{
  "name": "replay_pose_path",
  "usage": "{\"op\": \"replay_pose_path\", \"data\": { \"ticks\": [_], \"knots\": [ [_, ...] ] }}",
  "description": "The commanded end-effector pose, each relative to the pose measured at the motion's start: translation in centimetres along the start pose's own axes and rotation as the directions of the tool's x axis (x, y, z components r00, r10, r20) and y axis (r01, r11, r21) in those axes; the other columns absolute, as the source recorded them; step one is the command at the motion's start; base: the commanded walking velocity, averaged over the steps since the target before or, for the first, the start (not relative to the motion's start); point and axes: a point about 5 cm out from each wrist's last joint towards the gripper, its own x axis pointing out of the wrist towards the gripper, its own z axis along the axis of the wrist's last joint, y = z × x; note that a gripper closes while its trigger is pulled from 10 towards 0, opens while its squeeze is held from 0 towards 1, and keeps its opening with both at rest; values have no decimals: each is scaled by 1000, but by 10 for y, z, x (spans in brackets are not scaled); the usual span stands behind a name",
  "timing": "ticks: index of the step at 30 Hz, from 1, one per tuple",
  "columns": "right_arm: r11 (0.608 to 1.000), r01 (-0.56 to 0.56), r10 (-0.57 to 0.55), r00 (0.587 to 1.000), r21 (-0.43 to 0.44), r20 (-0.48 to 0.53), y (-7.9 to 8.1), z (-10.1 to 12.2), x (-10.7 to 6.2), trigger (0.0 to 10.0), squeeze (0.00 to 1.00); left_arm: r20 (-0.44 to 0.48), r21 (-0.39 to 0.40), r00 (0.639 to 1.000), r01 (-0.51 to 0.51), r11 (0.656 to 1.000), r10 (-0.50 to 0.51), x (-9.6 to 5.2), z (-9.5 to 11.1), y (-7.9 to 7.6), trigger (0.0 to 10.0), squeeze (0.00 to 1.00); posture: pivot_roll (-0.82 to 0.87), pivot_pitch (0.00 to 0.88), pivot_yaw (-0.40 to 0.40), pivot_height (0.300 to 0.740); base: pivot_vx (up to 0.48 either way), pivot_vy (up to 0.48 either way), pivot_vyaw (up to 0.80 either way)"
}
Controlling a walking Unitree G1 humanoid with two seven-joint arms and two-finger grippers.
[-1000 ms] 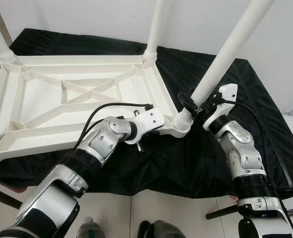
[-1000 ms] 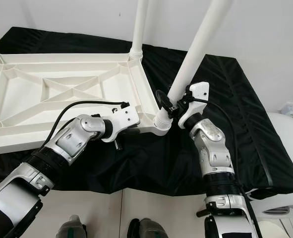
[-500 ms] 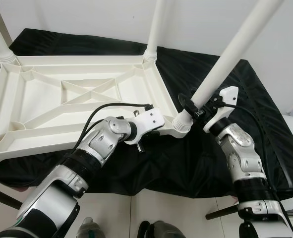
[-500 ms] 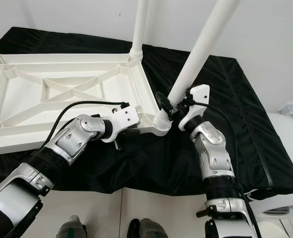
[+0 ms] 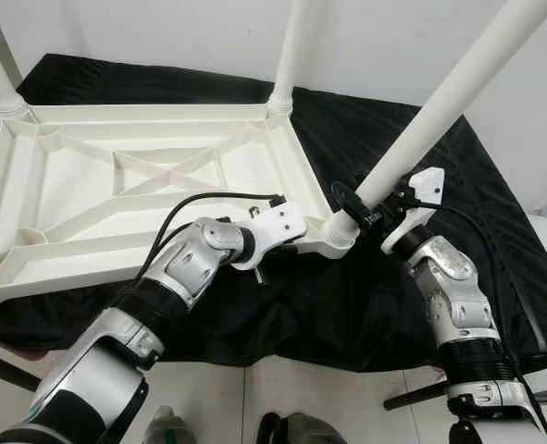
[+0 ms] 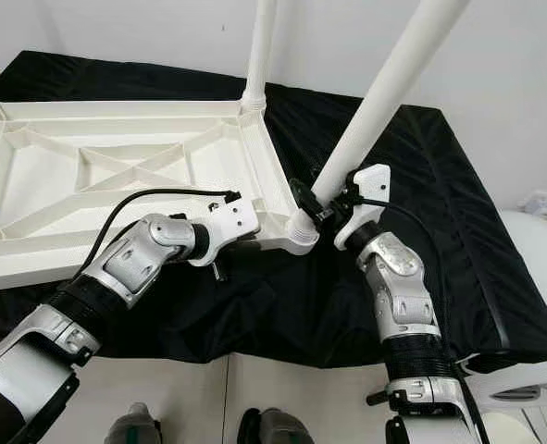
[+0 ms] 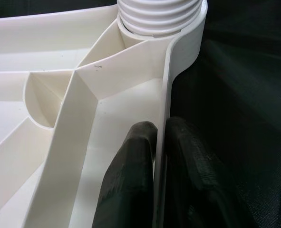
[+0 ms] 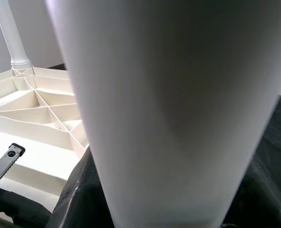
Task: Building children table
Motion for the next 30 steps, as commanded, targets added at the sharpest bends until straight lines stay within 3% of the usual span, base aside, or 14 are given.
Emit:
{"op": "replay_pose_path", "data": {
  "ticks": [1, 30],
  "knots": [
    [994, -33, 49, 985, 103, -162, 13, -36, -3, 10000, 0, -8, 3, 999, -43, 999, 43, 0, 0, 3, 10000, 0, 68, 47, -102, 740, 0, 0, 0],
    [989, 94, -63, 966, 117, -250, -4, -45, 16, 10000, 0, -4, -1, 999, -52, 999, 52, -4, 1, 5, 10000, 0, 75, 63, -105, 740, 0, 0, 0]
  ]
}}
